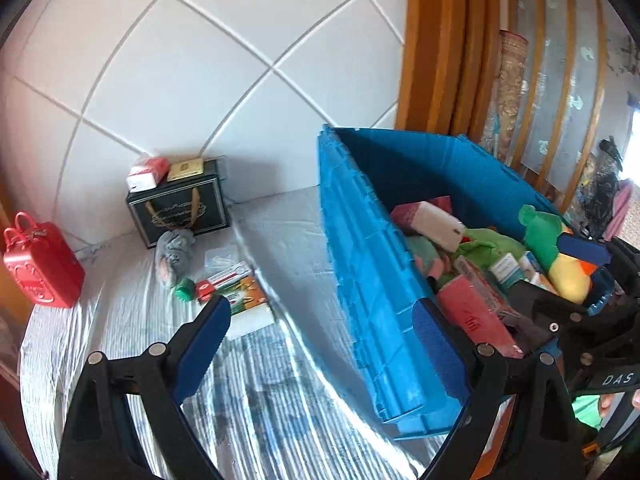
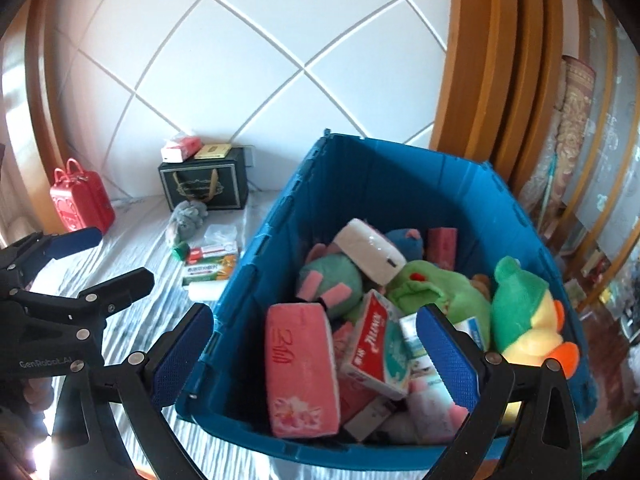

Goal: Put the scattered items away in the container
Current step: 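Withdraw both grippers from the crate back over the bed, then grasp the white lint roller with the left gripper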

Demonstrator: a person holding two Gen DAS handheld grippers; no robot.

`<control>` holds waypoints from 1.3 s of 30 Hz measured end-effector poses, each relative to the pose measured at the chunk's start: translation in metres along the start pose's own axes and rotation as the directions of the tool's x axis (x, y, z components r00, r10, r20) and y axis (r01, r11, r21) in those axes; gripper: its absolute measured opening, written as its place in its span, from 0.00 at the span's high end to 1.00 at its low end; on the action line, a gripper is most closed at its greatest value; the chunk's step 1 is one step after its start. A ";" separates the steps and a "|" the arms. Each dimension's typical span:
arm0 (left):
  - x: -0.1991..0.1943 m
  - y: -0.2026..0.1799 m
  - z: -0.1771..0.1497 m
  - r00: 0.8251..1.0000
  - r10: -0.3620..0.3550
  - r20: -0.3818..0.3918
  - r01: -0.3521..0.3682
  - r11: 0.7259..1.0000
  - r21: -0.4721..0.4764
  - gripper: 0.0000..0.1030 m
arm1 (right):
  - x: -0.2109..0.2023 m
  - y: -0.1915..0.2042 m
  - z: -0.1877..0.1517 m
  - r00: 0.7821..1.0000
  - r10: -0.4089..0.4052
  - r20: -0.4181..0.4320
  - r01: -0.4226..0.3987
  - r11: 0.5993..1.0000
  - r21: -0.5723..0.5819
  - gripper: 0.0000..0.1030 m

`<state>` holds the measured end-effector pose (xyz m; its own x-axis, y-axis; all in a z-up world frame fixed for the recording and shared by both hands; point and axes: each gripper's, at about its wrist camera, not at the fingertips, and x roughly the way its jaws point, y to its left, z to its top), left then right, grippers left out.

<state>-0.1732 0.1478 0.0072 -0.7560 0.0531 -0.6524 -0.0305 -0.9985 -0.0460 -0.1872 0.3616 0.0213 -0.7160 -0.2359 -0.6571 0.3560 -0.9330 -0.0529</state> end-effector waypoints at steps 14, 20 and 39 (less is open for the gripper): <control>0.012 0.163 -0.051 0.983 0.171 -0.068 -0.176 0.981 -0.078 0.10 | 0.020 0.125 0.016 0.988 0.143 0.059 -0.139 0.988 -0.063 0.00; 0.049 0.224 -0.066 0.982 0.135 -0.132 -0.147 0.985 -0.085 0.10 | 0.072 0.193 0.008 0.992 0.122 -0.003 -0.122 0.992 -0.042 0.00; 0.238 0.233 -0.090 0.925 0.006 -0.380 -0.073 0.984 -0.165 0.23 | 0.298 0.193 -0.006 0.953 0.054 -0.298 -0.045 0.998 0.035 0.45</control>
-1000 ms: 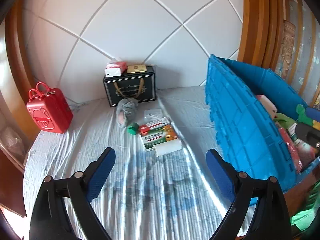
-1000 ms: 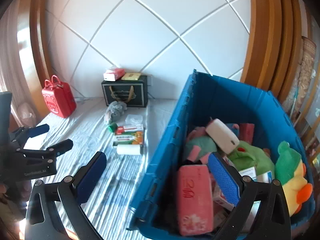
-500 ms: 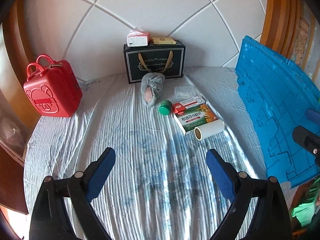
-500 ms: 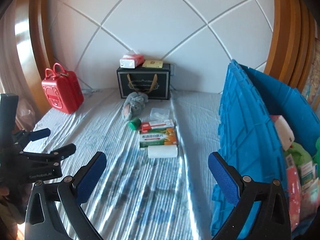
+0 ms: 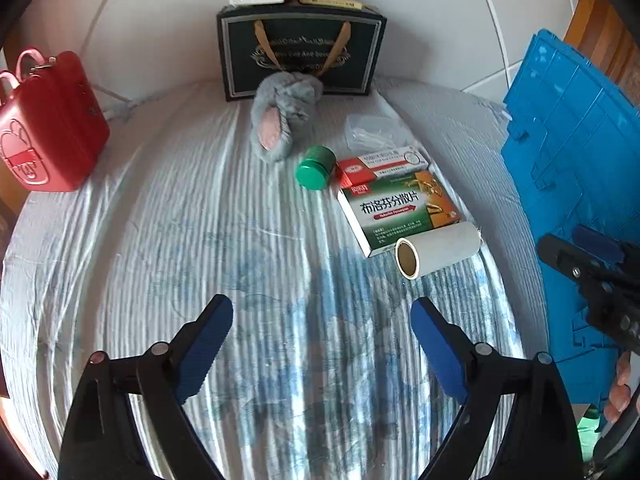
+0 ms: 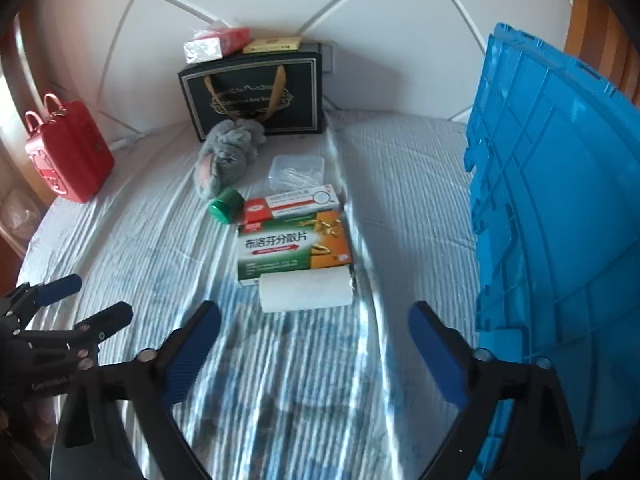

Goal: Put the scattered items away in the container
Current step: 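Grasp the white lint roller with the left gripper, then grasp the green-and-orange medicine box with the right gripper while the left holds the roller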

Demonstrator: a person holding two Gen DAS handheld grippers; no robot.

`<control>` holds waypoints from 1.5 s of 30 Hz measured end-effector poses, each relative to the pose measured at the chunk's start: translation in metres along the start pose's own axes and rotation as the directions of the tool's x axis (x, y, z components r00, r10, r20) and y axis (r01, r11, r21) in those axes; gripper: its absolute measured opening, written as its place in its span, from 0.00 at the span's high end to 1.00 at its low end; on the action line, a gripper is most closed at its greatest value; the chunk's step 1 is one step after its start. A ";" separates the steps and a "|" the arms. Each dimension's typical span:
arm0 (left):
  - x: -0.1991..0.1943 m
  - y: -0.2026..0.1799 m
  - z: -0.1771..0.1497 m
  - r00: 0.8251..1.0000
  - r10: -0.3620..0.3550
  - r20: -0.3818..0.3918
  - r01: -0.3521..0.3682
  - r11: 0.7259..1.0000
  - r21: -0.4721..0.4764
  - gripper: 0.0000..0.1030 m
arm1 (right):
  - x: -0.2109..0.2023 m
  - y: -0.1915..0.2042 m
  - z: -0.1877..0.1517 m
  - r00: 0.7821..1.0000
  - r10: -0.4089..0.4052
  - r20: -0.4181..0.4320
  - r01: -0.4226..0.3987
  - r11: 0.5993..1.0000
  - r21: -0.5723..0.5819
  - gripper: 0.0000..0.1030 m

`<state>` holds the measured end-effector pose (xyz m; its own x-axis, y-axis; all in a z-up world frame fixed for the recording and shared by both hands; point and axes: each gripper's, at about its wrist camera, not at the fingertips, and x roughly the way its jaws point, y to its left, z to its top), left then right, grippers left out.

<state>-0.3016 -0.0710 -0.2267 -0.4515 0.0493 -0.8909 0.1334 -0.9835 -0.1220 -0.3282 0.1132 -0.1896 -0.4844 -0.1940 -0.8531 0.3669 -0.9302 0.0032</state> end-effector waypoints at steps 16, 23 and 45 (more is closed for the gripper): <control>0.111 -0.032 0.016 0.986 -0.003 -0.167 0.014 0.998 0.068 0.31 | 0.131 -0.054 0.000 0.985 -0.047 -0.164 0.063 0.994 0.094 0.61; 0.091 0.037 0.025 0.981 0.162 -0.103 -0.167 0.985 -0.038 0.31 | 0.128 0.032 -0.023 0.949 0.228 -0.217 -0.241 0.970 -0.039 0.61; 0.110 0.036 0.022 0.987 0.110 -0.118 -0.117 0.991 -0.057 0.56 | 0.142 -0.019 0.026 0.985 0.158 -0.069 -0.148 0.980 0.131 0.42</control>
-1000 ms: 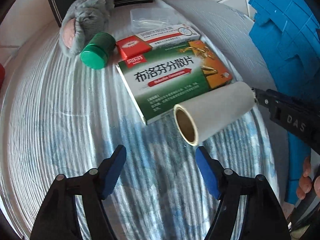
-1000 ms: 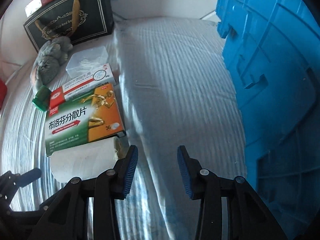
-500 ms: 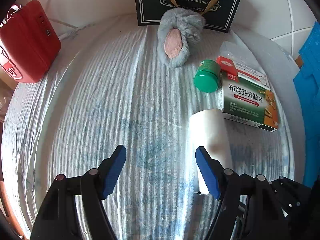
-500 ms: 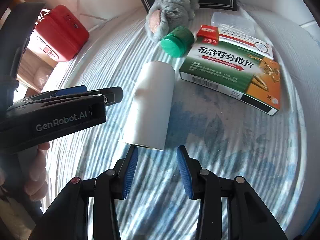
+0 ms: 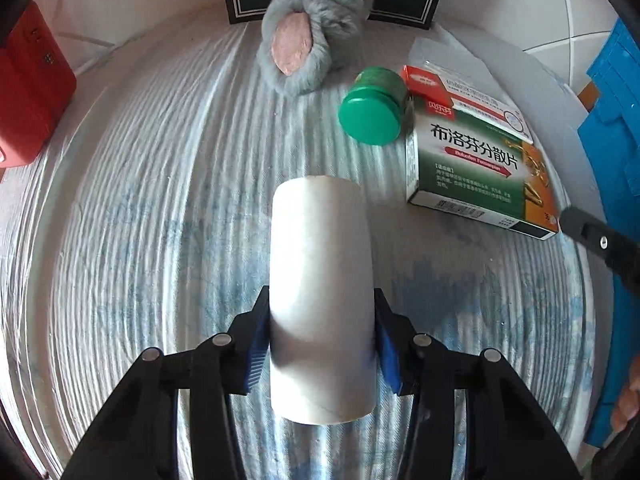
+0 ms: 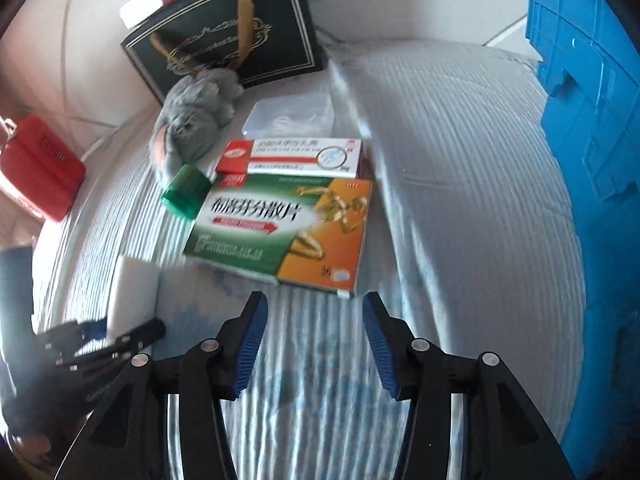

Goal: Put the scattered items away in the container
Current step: 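Grasp the green-and-orange medicine box with the right gripper while the left holds the roller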

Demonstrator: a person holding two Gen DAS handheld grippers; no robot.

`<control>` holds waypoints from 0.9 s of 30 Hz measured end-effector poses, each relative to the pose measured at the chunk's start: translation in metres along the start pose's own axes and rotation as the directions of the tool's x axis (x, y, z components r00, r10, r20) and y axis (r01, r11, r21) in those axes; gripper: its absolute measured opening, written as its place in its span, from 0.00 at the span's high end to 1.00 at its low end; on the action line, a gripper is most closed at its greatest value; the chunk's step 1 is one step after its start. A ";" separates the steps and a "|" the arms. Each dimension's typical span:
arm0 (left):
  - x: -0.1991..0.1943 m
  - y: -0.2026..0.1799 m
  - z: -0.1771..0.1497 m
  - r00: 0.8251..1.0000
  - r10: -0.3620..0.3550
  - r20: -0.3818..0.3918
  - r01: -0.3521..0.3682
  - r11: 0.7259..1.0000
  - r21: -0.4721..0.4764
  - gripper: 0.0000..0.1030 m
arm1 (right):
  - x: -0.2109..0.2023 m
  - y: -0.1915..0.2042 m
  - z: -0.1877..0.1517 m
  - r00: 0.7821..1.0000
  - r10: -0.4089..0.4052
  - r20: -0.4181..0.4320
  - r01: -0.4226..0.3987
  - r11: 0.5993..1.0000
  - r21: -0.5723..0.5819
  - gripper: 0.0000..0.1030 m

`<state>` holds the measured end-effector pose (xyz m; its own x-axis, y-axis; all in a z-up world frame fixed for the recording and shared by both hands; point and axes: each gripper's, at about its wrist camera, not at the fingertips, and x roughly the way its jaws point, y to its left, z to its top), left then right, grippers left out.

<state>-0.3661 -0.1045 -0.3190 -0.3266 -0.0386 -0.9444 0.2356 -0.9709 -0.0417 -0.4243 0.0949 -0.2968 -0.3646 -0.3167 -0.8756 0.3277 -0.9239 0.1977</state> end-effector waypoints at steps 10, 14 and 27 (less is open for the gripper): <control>0.000 0.023 0.009 0.999 0.008 0.033 -0.007 1.000 -0.022 0.56 | 0.043 0.053 -0.012 0.945 0.247 -0.215 -0.274 0.956 -0.108 0.34; -0.002 0.029 0.008 0.999 0.004 0.039 -0.002 0.999 -0.034 0.56 | 0.027 0.067 0.000 0.984 0.147 -0.105 -0.165 0.969 -0.186 0.29; -0.008 0.044 0.016 0.998 0.037 0.057 -0.033 0.997 -0.067 0.56 | 0.074 0.105 0.015 0.982 -0.014 -0.191 -0.058 0.927 -0.371 0.09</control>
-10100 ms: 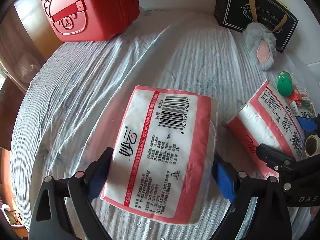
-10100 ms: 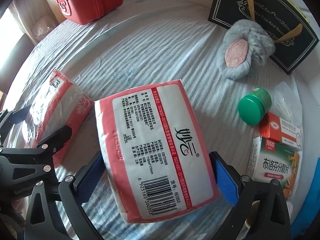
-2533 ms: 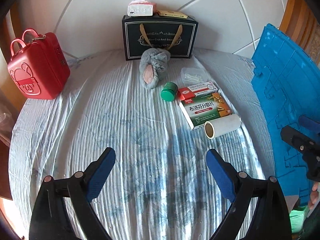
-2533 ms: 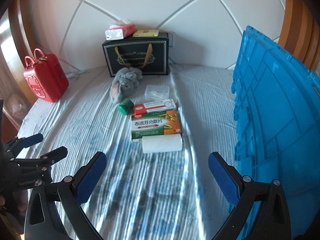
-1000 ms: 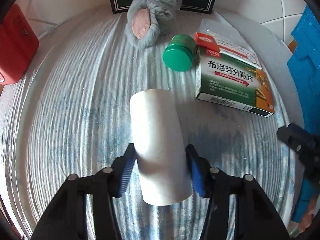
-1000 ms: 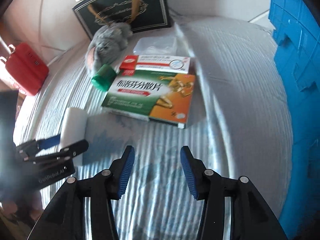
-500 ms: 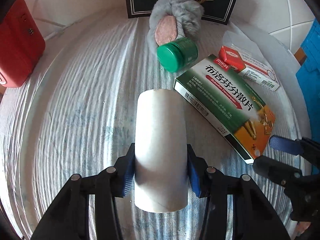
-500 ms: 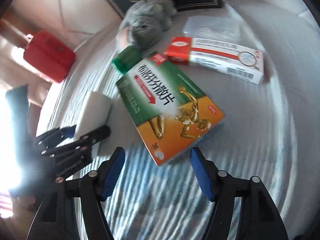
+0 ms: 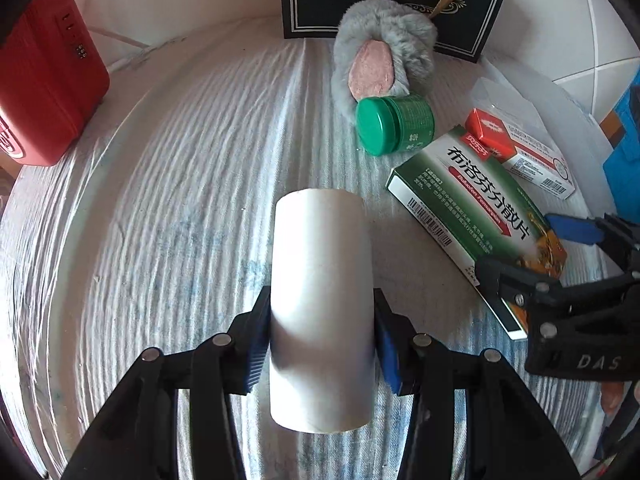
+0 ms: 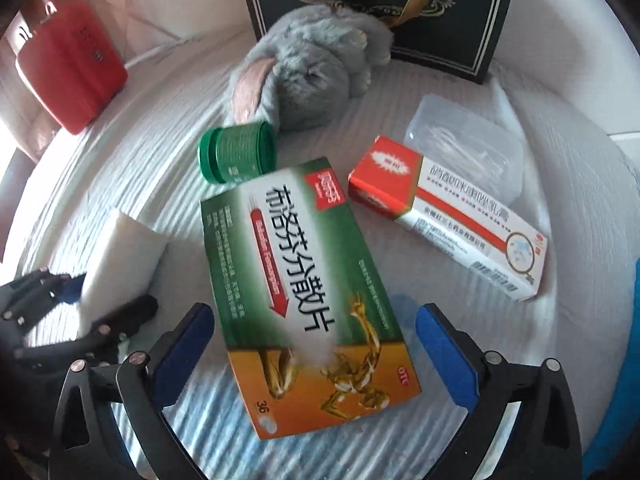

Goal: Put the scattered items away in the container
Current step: 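Grasp the green-and-orange medicine box with the right gripper while the left holds the roller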

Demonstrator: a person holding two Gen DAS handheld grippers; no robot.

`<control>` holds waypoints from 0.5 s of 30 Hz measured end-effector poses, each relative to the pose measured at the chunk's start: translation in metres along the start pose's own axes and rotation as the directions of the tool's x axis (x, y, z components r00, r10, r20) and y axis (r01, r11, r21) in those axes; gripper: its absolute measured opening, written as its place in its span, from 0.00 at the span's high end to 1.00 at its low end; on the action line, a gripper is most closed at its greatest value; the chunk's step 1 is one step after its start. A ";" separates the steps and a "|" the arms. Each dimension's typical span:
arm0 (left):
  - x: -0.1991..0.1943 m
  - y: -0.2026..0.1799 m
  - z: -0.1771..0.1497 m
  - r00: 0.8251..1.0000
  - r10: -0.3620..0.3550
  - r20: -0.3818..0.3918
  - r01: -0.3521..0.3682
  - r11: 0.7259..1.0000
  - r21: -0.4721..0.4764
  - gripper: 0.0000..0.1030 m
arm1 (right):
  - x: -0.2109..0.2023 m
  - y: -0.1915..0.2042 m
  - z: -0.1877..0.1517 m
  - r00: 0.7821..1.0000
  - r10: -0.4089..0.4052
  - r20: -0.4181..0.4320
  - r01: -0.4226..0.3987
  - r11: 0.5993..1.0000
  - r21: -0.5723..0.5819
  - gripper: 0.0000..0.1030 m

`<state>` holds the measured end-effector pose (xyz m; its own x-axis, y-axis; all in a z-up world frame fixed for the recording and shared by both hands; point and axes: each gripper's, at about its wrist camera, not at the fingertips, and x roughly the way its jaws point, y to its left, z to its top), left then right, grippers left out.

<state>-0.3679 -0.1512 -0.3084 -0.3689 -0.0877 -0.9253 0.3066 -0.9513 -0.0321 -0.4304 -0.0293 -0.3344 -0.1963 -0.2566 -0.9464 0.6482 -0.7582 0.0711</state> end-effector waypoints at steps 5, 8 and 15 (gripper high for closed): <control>0.005 0.010 0.010 1.000 -0.014 -0.003 0.014 0.999 -0.040 0.56 | -0.008 0.007 -0.007 1.000 -0.017 -0.013 0.017 1.000 -0.021 0.10; 0.008 0.008 0.014 1.000 0.001 -0.013 -0.001 1.000 -0.013 0.53 | -0.004 0.012 0.002 0.999 -0.047 0.003 0.047 0.999 -0.021 0.06; 0.004 0.022 0.014 1.000 -0.002 -0.006 0.002 0.999 -0.043 0.48 | 0.014 0.022 0.015 0.995 -0.099 -0.018 0.098 0.995 -0.028 0.01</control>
<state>-0.3752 -0.1762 -0.3071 -0.3645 -0.0843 -0.9274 0.3432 -0.9379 -0.0497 -0.4301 -0.0588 -0.3410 -0.2458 -0.1694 -0.9544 0.6459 -0.7628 -0.0310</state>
